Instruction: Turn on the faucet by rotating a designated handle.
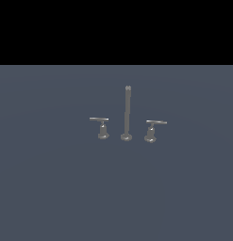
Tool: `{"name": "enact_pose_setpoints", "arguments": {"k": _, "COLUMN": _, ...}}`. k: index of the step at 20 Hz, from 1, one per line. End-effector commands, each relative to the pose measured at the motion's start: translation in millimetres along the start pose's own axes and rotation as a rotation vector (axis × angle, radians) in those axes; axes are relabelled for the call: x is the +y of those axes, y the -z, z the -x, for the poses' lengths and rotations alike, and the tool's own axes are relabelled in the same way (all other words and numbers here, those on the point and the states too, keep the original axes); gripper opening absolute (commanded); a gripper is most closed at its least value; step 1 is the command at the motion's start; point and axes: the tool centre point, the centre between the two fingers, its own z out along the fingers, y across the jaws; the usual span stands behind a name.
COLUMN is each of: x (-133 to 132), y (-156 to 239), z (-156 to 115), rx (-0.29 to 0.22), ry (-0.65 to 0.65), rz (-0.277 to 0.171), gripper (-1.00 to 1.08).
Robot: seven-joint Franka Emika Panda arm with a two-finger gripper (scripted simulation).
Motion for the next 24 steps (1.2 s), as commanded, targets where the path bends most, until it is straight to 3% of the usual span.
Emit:
{"name": "enact_pose_setpoints", "arguments": {"k": 1, "x": -1, "y": -16, "z": -20, "rx": -0.001, "ry": -0.078, "rz": 0.002, "gripper": -1.0}}
{"name": "enact_pose_setpoints", "arguments": {"k": 13, "x": 4, "y": -108, "z": -105, "rx": -0.008, "ry": -0.446, "rz": 0.011, "gripper": -1.0}}
{"name": "enact_pose_setpoints", "arguments": {"k": 24, "x": 24, "y": -213, "z": -164, "rx": -0.014, "ry": -0.782, "rz": 0.02, "gripper": -1.0}}
